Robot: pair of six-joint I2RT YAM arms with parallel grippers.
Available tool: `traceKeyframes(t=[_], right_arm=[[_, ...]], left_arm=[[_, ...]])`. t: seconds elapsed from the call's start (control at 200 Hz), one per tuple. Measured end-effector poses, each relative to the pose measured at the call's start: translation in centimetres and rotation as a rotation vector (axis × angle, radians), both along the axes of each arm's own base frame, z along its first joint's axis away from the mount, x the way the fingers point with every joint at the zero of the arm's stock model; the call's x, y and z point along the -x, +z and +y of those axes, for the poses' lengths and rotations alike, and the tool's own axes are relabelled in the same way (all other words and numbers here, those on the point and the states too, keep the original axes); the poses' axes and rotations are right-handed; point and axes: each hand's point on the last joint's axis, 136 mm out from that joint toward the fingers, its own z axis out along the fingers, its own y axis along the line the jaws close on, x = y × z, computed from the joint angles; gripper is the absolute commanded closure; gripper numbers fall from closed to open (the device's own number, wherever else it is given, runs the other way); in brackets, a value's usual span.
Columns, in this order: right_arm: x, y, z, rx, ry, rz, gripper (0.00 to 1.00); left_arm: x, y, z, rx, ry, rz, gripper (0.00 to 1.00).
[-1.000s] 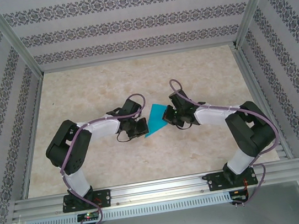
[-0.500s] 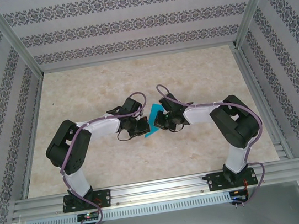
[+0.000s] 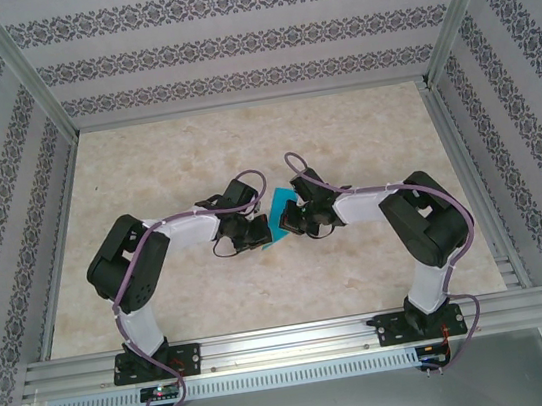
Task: Fold a paper plane with a square sheet of paper (pick it up from the middle)
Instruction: Third fold the triangle at the center of the table.
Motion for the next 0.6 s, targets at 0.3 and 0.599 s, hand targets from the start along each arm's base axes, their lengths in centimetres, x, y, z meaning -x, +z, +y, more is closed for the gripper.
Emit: traceKeyframes(t=[0.3, 0.599], right_arm=[[1.6, 0.1, 1.8, -0.023, 0.074, -0.015, 1.00], [0.8, -0.3, -0.2, -0.051, 0.030, 0.007, 1.00]], left_arm=[[0.0, 0.0, 0.1, -0.003, 0.001, 0.002, 1.00], [-0.2, 0.0, 0.1, -0.005, 0.004, -0.007, 1.00]])
